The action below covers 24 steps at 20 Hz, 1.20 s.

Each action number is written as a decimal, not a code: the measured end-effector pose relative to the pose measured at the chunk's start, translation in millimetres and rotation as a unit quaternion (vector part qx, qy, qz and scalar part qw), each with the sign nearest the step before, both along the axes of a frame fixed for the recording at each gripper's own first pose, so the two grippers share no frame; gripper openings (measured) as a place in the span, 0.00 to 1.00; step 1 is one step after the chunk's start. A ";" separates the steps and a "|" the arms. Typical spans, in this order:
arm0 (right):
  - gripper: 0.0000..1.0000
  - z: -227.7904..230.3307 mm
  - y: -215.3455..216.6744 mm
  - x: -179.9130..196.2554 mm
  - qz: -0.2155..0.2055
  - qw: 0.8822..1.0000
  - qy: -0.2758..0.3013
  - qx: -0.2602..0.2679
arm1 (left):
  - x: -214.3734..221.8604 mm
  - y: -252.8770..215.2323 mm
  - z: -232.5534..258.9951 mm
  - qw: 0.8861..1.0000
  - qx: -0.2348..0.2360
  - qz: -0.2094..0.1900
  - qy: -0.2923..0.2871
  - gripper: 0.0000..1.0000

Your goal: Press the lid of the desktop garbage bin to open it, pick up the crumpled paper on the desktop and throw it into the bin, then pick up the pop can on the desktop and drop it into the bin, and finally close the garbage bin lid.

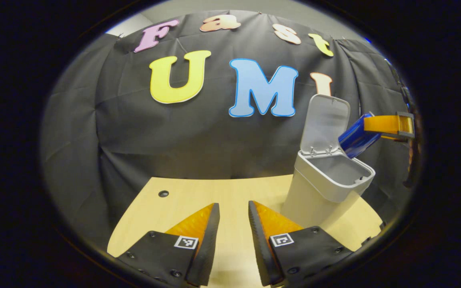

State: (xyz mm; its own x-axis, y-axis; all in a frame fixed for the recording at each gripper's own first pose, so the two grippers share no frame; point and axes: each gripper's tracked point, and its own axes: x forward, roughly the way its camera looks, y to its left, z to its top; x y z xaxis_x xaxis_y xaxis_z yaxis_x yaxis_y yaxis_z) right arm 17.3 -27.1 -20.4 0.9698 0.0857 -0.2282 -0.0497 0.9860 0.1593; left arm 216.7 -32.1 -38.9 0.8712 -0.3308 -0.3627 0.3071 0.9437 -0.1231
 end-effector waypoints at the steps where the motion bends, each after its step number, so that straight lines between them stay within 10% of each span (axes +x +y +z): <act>1: 0.83 -7.7 -3.4 6.2 -0.005 1.000 0.011 -0.007 | -0.4 0.5 0.6 1.000 0.000 0.000 0.000 0.45; 24: 0.83 -154.6 -21.9 54.1 -0.063 0.965 0.252 -0.025 | -13.3 37.8 -8.1 0.999 -0.001 0.036 0.011 0.58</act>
State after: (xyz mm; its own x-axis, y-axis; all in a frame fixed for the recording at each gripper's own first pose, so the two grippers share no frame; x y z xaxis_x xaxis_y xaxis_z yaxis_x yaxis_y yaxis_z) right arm 71.5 -49.0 -175.0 0.7366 -0.0497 -0.6745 0.1432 0.9861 0.0837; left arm 203.4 5.7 -46.9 0.8846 -0.2674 -0.3821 0.2346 0.9632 -0.1311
